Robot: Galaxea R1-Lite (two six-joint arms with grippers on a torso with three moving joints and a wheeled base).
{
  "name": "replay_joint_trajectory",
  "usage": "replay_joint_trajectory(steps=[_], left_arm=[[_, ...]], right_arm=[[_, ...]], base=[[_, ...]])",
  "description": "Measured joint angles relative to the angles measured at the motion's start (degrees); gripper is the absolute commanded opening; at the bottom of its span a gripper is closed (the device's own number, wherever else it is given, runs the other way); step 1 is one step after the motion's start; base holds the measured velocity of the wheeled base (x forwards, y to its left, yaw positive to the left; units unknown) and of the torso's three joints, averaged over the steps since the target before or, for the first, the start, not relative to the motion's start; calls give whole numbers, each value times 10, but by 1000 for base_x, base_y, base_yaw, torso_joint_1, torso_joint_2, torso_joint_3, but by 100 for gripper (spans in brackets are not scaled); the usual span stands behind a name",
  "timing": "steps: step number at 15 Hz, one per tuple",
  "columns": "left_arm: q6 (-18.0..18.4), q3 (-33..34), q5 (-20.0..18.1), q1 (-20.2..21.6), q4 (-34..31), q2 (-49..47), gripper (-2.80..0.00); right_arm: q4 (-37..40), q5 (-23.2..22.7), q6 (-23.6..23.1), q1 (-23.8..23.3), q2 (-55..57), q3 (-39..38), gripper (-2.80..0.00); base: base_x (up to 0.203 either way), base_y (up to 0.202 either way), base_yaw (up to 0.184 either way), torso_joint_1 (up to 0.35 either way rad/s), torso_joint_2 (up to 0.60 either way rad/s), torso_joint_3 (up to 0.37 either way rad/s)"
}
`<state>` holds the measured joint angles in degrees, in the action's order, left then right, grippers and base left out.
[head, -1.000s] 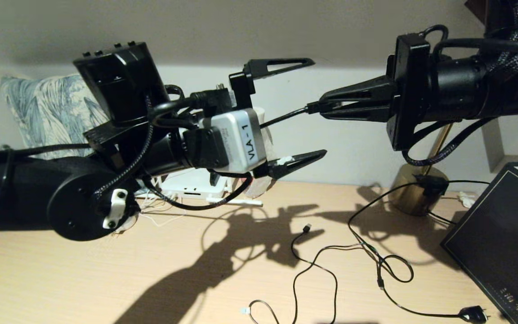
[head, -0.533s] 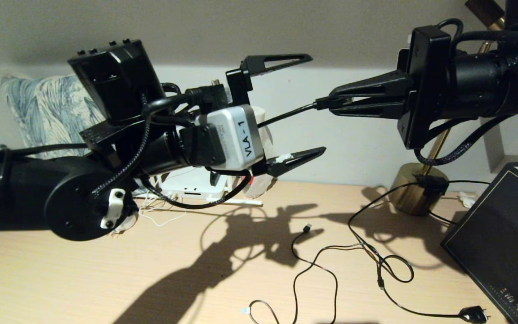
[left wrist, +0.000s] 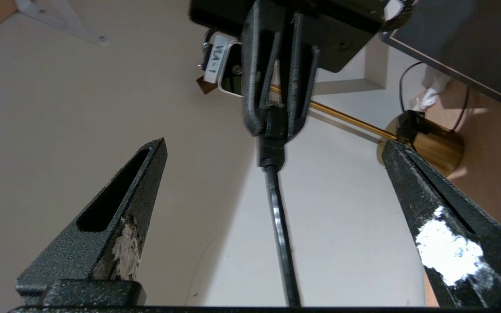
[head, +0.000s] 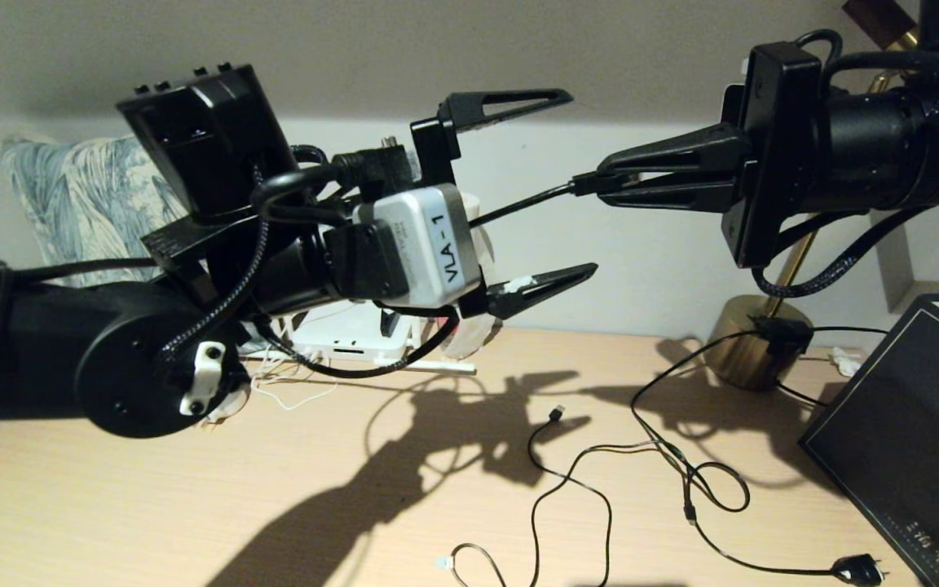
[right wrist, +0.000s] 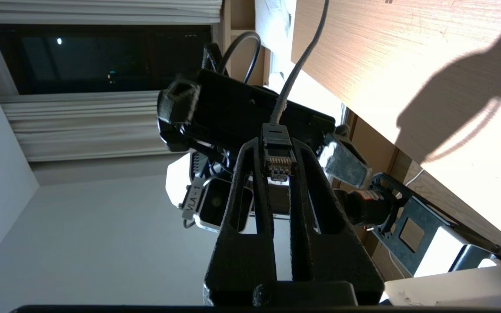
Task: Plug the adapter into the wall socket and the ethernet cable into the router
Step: Hand it to the other hand
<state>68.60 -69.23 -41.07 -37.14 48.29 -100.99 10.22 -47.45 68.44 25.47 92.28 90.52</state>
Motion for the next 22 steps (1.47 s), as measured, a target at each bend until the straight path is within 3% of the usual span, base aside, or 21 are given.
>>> replay_joint_trajectory(steps=[4, 5, 21, 22], left_arm=[[-12, 0, 0, -2, 8, 0, 0], [-12, 0, 0, -2, 8, 0, -280], [-17, 2, 1, -13, 13, -4, -280], [-17, 2, 1, -13, 13, -3, -219]], right_arm=[[0, 0, 0, 0, 0, -1, -280], [0, 0, 0, 0, 0, -2, -280], [0, 0, 0, 2, -1, -1, -280], [0, 0, 0, 2, -2, -1, -280]], base=[[0, 0, 0, 0, 0, 0], [0, 0, 0, 0, 0, 0], [0, 0, 0, 0, 0, 0], [0, 0, 0, 0, 0, 0]])
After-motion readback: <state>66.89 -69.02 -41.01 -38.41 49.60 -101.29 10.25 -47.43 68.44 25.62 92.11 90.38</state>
